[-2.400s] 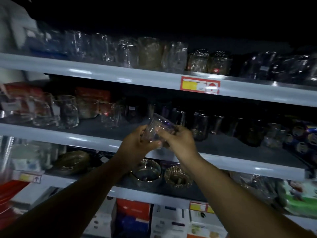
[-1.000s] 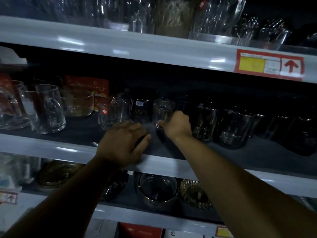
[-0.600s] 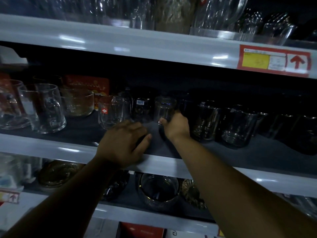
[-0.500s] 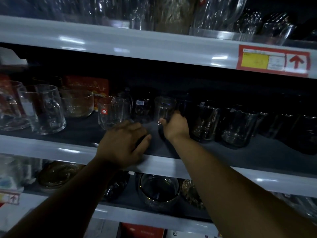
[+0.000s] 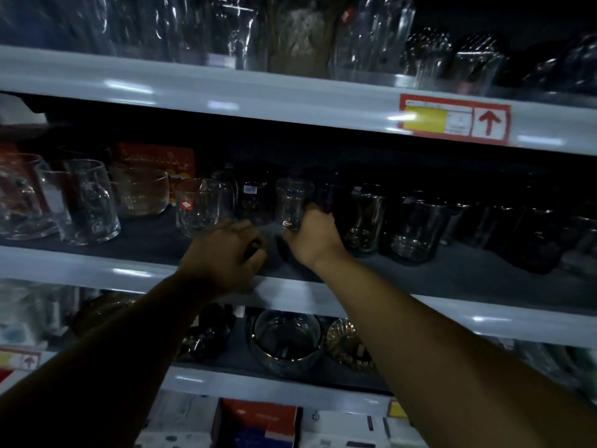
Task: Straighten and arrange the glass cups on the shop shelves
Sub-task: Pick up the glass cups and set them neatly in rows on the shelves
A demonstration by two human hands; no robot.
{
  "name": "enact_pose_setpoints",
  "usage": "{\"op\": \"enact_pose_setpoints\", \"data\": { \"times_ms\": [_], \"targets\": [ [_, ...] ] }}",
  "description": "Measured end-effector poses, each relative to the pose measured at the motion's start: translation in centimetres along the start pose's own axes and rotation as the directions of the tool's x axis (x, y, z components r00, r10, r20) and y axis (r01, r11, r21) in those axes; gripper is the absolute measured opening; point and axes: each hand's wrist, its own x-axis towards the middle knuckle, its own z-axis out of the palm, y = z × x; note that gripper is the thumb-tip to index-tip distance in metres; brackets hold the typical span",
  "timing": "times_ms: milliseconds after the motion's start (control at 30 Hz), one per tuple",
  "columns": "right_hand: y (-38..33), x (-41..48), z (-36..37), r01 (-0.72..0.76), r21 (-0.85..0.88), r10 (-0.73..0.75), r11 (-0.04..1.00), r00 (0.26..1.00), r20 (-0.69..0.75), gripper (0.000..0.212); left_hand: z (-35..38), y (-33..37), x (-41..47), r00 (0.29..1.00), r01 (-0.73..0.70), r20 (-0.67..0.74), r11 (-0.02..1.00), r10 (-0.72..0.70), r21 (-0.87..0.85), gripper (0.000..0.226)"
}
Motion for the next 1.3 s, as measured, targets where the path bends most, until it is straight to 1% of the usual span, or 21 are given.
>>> {"op": "enact_pose_setpoints", "data": {
  "times_ms": [100,167,200,267,300,400,500,600,700,800,933,967,1033,1100,1167,1233,1300],
  "targets": [
    [0.0,-2.8,-2.6,0.150,-0.136,-0.139,0.979,0.986,0.088,0.030,-0.8,2.1,-0.2,0.996,0.084,-0.016,0.992,-0.086,-0.090,0.040],
    [0.4,-4.6,-4.9,0.263,-0.262,-0.241,0.928,0.964,0.114,0.035,-1.5,4.3,-0.8,0.992,0.105,-0.050,0.984,-0.113,-0.141,0.049],
    [0.8,-5.4,-6.2,0.316,-0.298,-0.291,0.901,0.949,0.124,0.038,-2.0,5.7,-1.0,0.991,0.110,-0.056,0.980,-0.121,-0.168,0.050],
    [1.8,-7.0,-9.0,0.382,-0.310,-0.353,0.871,0.924,0.147,0.042,-2.6,8.5,-1.3,0.990,0.116,-0.055,0.968,-0.131,-0.223,0.050],
    [2.5,-7.7,-10.4,0.389,-0.315,-0.359,0.866,0.921,0.149,0.041,-2.9,10.1,-1.4,0.990,0.108,-0.055,0.961,-0.126,-0.253,0.049],
    [5.4,-9.5,-15.0,0.345,-0.360,-0.326,0.867,0.938,0.115,0.041,-3.3,15.0,-1.2,0.995,0.069,-0.050,0.937,-0.091,-0.343,0.044],
    [9.4,-10.8,-19.3,0.279,-0.408,-0.268,0.869,0.960,0.087,0.042,-2.7,20.0,-0.1,0.997,0.046,-0.038,0.920,-0.066,-0.389,0.047],
    [14.2,-11.7,-23.6,0.203,-0.433,-0.194,0.878,0.979,0.065,0.043,-1.1,24.9,1.8,0.999,0.015,-0.040,0.888,-0.037,-0.459,0.042],
    [19.2,-12.0,-27.3,0.112,-0.425,-0.116,0.898,0.993,0.017,0.049,1.3,29.0,3.5,1.000,0.000,-0.020,0.878,-0.011,-0.479,0.037],
    [24.2,-11.6,-30.1,-0.010,-0.368,-0.011,0.930,0.998,-0.055,0.050,3.8,32.4,5.4,1.000,-0.006,-0.013,0.852,-0.001,-0.523,0.034],
    [29.8,-10.1,-32.2,-0.120,-0.235,0.080,0.965,0.982,-0.171,0.053,6.6,36.5,8.4,1.000,0.006,0.019,0.824,0.006,-0.566,0.042],
    [31.0,-9.6,-32.4,-0.130,-0.236,0.083,0.963,0.976,-0.201,0.053,7.2,37.3,9.3,1.000,0.000,0.018,0.825,0.012,-0.565,0.044],
    [32.8,-8.6,-32.7,-0.116,-0.304,0.042,0.946,0.970,-0.241,0.047,8.3,38.5,10.9,0.999,-0.007,0.022,0.843,0.023,-0.537,0.052],
    [34.1,-7.5,-32.7,-0.072,-0.406,-0.036,0.911,0.967,-0.252,0.041,9.1,39.4,12.3,0.999,-0.023,0.022,0.864,0.039,-0.503,0.059],
    [34.9,-6.5,-32.6,-0.056,-0.462,-0.068,0.885,0.967,-0.247,0.044,9.7,40.1,13.6,0.999,-0.039,0.010,0.865,0.051,-0.501,0.065],
    [35.5,-5.4,-32.6,-0.062,-0.470,-0.059,0.880,0.970,-0.237,0.051,10.2,40.8,14.6,0.998,-0.043,0.011,0.857,0.057,-0.513,0.069],
    [35.7,-4.5,-32.5,-0.061,-0.432,-0.045,0.900,0.972,-0.231,0.052,10.5,41.4,15.4,0.996,-0.035,0.051,0.874,0.068,-0.485,0.070]
  ]
}}
